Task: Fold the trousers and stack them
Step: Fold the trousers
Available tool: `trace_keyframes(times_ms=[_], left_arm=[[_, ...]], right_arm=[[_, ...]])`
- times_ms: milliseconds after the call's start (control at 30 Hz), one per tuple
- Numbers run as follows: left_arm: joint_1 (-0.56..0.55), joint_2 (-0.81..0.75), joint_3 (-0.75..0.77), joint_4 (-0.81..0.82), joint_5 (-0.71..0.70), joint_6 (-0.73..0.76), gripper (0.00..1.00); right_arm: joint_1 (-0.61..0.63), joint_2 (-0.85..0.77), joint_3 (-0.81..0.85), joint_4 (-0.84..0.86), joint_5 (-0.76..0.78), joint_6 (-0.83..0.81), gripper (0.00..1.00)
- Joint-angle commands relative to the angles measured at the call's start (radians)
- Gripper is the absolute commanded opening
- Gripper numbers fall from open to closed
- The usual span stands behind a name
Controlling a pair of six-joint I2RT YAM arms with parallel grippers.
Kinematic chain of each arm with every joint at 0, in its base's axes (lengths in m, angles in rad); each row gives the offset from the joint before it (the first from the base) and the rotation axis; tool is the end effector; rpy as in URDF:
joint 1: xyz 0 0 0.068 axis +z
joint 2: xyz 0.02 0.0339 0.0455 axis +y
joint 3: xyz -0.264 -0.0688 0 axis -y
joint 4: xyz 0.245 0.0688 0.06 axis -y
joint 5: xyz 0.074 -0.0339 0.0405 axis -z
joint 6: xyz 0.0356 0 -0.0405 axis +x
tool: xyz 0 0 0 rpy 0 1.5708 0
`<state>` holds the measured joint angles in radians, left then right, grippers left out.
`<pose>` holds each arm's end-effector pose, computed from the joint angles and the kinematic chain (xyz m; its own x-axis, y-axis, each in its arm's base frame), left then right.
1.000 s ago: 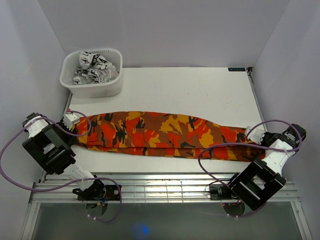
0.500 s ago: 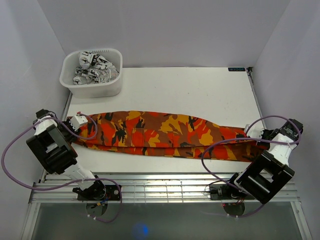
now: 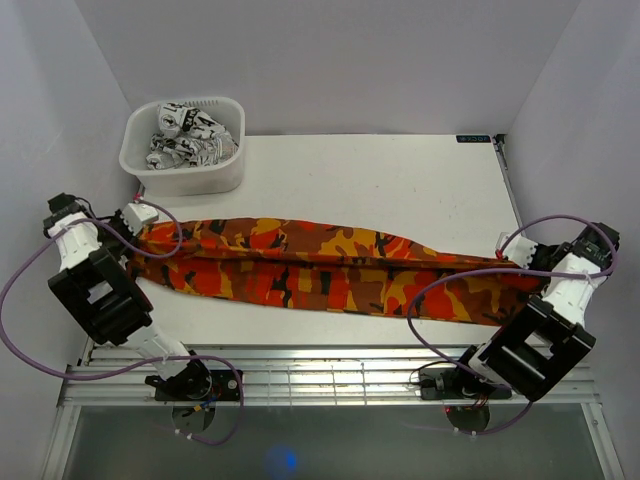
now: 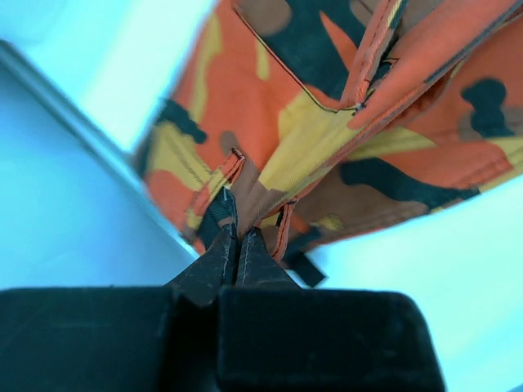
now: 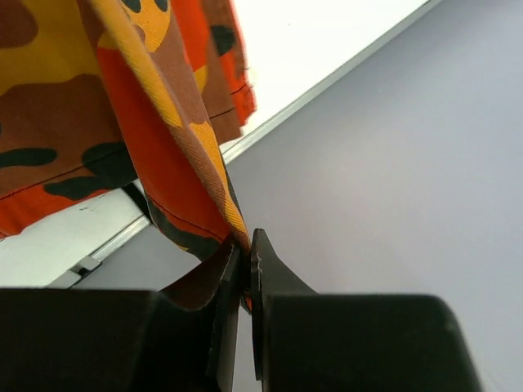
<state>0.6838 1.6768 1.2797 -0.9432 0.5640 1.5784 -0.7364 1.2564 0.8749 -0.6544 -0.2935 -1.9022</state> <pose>0.2607 0.1879 0.2353 -0.4335 0.7369 -0.5187 0.7580 0.6094 0.2324 0.1871 -0.1557 0.2360 -0.2972 -0.9523 -0.0695 -0.7764 0.2834 -0.5630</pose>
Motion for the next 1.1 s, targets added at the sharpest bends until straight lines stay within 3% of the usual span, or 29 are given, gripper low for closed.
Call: trace_keyframes(times_ms=[0,133,333,500,667,833,1067], left_arm=[[0.063,0.007,0.179,-0.025,0.094,-0.024,0.00],[0.097,0.009,0.178,-0.040,0.091,0.026,0.00],[0.118,0.012,0.024,0.010,0.008,0.120,0.00],[0.157,0.047,-0.121,0.064,-0.081,0.203,0.00],[0.160,0.084,-0.172,0.150,-0.121,0.172,0.00],[0.157,0.089,-0.016,0.075,-0.004,0.079,0.00],[0.186,0.146,0.311,-0.210,0.157,0.045,0.00]], right_arm=[[-0.021,-0.012,0.122,-0.045,-0.021,0.014,0.08],[-0.032,-0.077,0.075,-0.126,-0.038,-0.079,0.08],[-0.078,-0.204,-0.213,-0.110,0.039,-0.282,0.08],[-0.123,-0.166,-0.332,0.027,0.094,-0.360,0.08],[-0.121,-0.109,-0.398,0.196,0.111,-0.359,0.08],[-0.110,-0.082,-0.300,0.174,0.056,-0.285,0.08],[-0.118,0.055,0.067,0.004,-0.015,-0.100,0.08]])
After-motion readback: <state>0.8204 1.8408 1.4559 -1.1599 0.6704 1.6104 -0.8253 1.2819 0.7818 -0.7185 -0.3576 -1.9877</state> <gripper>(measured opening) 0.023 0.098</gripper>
